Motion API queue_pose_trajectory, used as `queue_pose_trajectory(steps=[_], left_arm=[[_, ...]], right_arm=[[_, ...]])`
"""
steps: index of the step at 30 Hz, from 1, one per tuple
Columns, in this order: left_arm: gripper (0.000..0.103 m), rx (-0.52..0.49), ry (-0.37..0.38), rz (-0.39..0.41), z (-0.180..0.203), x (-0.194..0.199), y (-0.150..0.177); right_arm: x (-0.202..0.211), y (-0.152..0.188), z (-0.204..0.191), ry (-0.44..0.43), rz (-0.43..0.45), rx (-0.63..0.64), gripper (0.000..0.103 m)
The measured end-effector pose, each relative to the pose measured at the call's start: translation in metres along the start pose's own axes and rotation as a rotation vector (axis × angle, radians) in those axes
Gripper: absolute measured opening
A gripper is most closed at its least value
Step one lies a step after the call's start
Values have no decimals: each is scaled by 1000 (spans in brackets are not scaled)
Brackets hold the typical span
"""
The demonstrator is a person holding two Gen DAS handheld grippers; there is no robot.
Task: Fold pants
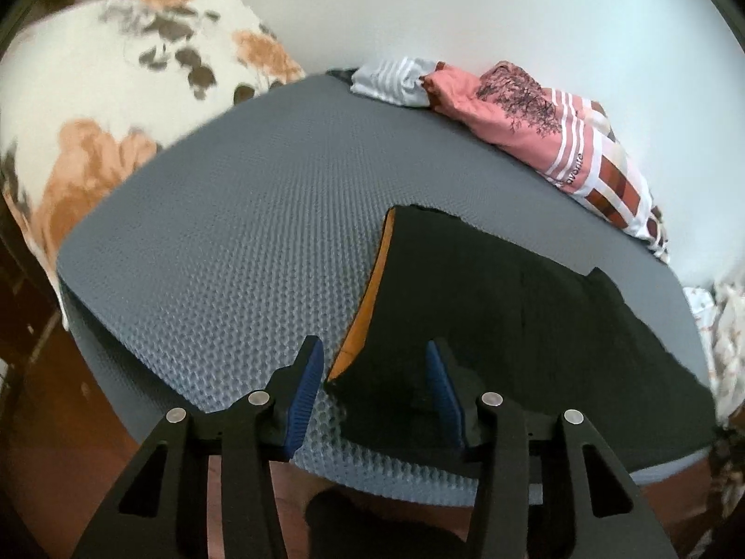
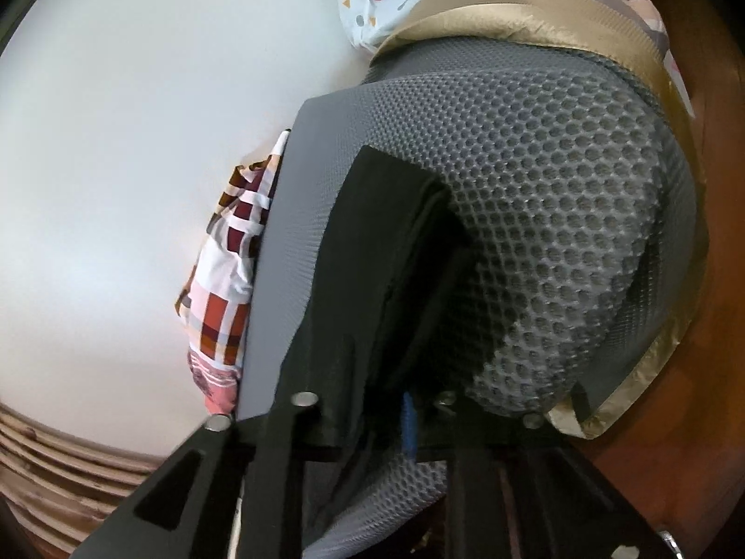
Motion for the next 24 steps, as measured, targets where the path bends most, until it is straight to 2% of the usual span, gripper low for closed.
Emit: queue_pose_trajectory(steps=[2,4,6,10,14,15,16,17,22,24], left_arm=[[48,38,24,-19,-8,2,5],[48,87,33,-55,-17,4,12],[48,121,64,-89,-23,3,21],[48,129,136,-146,-18,0,34],[48,152,147,-138,-13,-4,29],[48,163,146,-140,-14,-5,28],[36,163,120,-145,-14,-8,28],[34,149,83,-146,-14,-8,29],[24,82,-3,-113,-1,1,26],[18,69,-9,-97,4,3,18]], right_arm=[[-1,1,-3,-11,5,-6,31],[-1,1,-5,-14,5,-12,34],[-2,1,-6,-17,6,-16,35],[-3,1,-6,-16,8,-14,35],[-2,0,-6,-10,7,-10,35],[-3,0,-7,-9,7,-8,35],[-3,0,-7,-9,6,-7,35],[-4,-1,-8,-9,7,-6,35],[-5,-2,-10,0,11,8,35],[-6,-2,-11,4,13,16,35]])
Point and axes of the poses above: each gripper's, at about its wrist camera, not at the fingertips, and x roughly against the way its jaws point, z to its right, y to its underside, the point moved 2 cm from there along -x, roughly the way its jaws point, and after that the axes turned 3 degrees about x, right-handed, at the moved point
